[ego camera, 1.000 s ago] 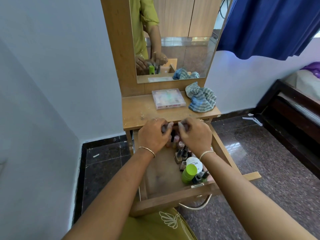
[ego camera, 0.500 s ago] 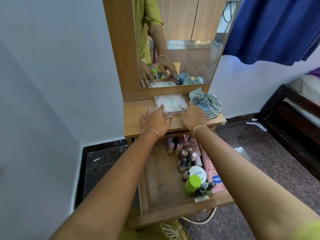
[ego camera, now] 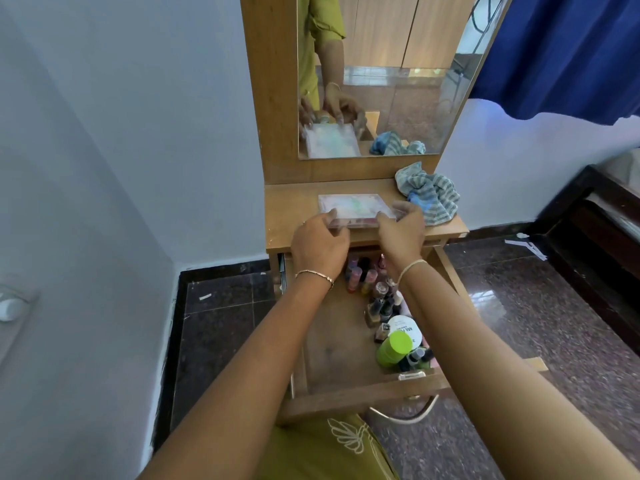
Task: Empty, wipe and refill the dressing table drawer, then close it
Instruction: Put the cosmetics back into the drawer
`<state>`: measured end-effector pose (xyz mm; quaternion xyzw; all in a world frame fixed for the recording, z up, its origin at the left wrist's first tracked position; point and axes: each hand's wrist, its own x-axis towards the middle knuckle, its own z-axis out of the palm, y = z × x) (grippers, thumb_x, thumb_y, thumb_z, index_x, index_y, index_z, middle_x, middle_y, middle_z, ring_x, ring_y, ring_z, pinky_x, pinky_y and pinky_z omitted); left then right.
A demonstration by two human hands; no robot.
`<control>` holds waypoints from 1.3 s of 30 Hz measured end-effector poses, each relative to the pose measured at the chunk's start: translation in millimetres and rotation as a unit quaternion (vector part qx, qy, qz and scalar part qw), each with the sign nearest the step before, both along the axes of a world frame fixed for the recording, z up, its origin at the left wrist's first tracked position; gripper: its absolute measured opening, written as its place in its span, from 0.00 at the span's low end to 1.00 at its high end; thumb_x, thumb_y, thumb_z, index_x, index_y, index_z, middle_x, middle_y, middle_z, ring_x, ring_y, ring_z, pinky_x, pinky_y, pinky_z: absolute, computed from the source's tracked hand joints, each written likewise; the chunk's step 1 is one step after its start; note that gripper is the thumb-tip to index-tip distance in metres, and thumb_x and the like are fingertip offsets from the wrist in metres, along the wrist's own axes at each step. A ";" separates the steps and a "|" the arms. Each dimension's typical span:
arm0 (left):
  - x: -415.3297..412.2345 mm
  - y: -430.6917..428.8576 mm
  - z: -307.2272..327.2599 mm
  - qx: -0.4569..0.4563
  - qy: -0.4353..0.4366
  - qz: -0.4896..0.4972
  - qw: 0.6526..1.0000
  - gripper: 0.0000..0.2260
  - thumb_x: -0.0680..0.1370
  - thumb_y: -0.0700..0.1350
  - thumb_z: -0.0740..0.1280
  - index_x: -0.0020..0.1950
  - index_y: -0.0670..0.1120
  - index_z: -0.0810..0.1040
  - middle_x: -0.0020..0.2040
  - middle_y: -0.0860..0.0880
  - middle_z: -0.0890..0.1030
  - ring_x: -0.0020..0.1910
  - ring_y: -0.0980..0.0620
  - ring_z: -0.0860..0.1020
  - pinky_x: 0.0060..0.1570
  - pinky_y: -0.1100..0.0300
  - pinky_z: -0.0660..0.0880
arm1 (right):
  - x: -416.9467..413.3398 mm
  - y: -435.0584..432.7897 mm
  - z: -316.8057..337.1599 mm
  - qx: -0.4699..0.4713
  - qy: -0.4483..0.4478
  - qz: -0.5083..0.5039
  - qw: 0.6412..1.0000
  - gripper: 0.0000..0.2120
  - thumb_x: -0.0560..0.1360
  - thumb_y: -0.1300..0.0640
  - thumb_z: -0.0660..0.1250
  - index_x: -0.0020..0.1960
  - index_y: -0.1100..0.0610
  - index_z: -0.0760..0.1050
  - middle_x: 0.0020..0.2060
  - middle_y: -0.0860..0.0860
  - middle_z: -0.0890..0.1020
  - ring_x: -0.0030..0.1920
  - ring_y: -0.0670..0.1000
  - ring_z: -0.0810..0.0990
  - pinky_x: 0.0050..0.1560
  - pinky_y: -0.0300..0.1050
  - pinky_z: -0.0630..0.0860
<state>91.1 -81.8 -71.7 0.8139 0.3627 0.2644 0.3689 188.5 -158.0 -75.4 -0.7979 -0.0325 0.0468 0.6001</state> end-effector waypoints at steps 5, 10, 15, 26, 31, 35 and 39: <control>-44.7 -26.7 0.2 -0.043 -0.059 -0.013 0.997 0.14 0.75 0.46 0.68 0.60 0.48 0.80 0.61 0.50 0.80 0.61 0.54 0.77 0.60 0.65 0.70 | -37.2 -26.5 7.2 0.163 0.054 -0.044 0.984 0.14 0.68 0.65 0.70 0.49 0.53 0.71 0.50 0.54 0.76 0.51 0.57 0.79 0.52 0.54 0.78; -86.9 -54.5 -7.9 -0.070 -0.086 -0.020 0.994 0.15 0.72 0.44 0.72 0.58 0.52 0.81 0.59 0.52 0.80 0.58 0.57 0.76 0.61 0.62 0.72 | -76.8 -61.5 -1.8 0.244 0.102 -0.064 0.962 0.11 0.68 0.68 0.68 0.42 0.53 0.72 0.39 0.52 0.77 0.37 0.50 0.78 0.34 0.43 0.76; -115.5 -64.1 -26.3 -0.119 -0.088 -0.032 0.988 0.10 0.71 0.44 0.74 0.51 0.54 0.82 0.53 0.55 0.81 0.53 0.58 0.78 0.57 0.59 0.76 | -106.3 -86.3 -16.2 0.260 0.143 -0.049 0.954 0.12 0.70 0.72 0.66 0.40 0.55 0.72 0.39 0.53 0.79 0.42 0.49 0.81 0.39 0.41 0.79; -131.1 -58.5 -45.0 0.032 0.136 -0.071 0.988 0.11 0.70 0.53 0.72 0.50 0.56 0.76 0.50 0.53 0.78 0.49 0.52 0.76 0.48 0.56 0.76 | -128.8 -85.4 -34.4 0.167 0.134 -0.004 0.977 0.12 0.70 0.70 0.67 0.43 0.55 0.83 0.36 0.49 0.83 0.34 0.47 0.76 0.35 0.42 0.73; -122.6 -52.0 -48.4 0.133 0.206 -0.094 0.965 0.13 0.72 0.52 0.70 0.55 0.56 0.75 0.53 0.53 0.78 0.54 0.52 0.76 0.57 0.52 0.71 | -134.7 -76.3 -42.3 0.130 0.146 0.005 0.981 0.12 0.69 0.69 0.66 0.42 0.55 0.82 0.28 0.48 0.79 0.29 0.48 0.71 0.28 0.39 0.68; -114.5 -48.0 -48.7 0.181 0.253 -0.133 0.941 0.16 0.72 0.49 0.70 0.59 0.55 0.75 0.57 0.53 0.78 0.58 0.51 0.74 0.63 0.50 0.64 | -132.8 -72.9 -43.1 0.092 0.144 0.016 0.985 0.12 0.70 0.69 0.65 0.43 0.55 0.82 0.31 0.53 0.80 0.32 0.53 0.73 0.34 0.46 0.71; -112.1 -50.5 -47.7 0.206 0.282 -0.149 0.925 0.15 0.73 0.46 0.69 0.60 0.54 0.75 0.57 0.52 0.78 0.60 0.49 0.74 0.64 0.46 0.62 | -133.3 -69.3 -45.4 0.068 0.144 0.031 0.987 0.12 0.70 0.69 0.65 0.44 0.54 0.82 0.32 0.55 0.80 0.31 0.53 0.73 0.33 0.45 0.71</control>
